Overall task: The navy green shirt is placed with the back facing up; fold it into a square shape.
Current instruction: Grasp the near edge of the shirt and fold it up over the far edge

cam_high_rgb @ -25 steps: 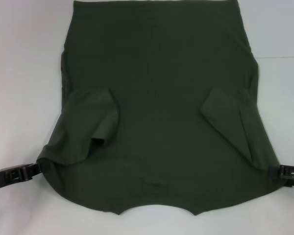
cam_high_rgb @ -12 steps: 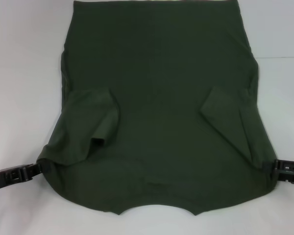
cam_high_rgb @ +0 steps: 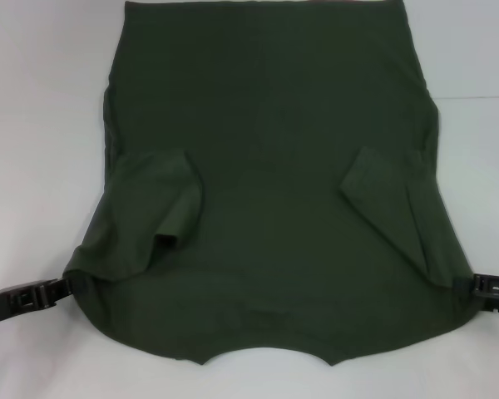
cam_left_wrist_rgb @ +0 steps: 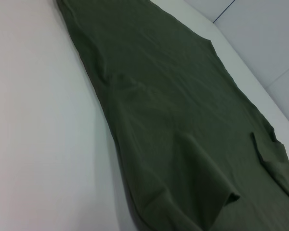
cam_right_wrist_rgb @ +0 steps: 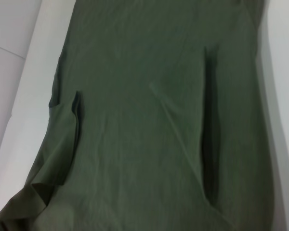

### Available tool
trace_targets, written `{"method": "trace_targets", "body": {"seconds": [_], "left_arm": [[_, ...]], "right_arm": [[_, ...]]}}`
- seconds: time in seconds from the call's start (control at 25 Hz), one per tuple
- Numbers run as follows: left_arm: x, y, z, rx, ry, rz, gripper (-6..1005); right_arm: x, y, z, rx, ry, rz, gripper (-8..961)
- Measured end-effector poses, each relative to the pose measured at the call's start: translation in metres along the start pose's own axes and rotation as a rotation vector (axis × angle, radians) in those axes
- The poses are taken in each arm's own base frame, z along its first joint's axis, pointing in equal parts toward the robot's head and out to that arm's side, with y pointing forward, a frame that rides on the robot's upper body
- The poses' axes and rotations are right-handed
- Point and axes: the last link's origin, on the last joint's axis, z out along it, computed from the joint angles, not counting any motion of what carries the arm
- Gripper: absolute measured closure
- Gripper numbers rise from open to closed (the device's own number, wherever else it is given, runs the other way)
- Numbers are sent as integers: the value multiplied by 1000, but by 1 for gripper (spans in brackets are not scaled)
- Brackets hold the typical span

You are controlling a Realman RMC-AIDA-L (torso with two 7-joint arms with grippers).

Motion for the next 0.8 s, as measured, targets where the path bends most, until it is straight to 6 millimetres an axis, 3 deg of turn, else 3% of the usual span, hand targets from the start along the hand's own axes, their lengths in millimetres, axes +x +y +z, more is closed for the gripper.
{"method": "trace_targets", "body": {"seconds": [0.36, 0.68, 0.8], "left_arm": [[-1, 0, 0, 1, 0, 0, 977], [-2, -1, -1, 2, 0, -2, 978], [-2, -1, -1, 2, 0, -3, 977]], "right_arm": [[1, -2, -1, 7, -4, 5, 91], [4, -3, 0, 14, 7, 7, 168], [6, -5, 1, 28, 23, 7, 254]]}}
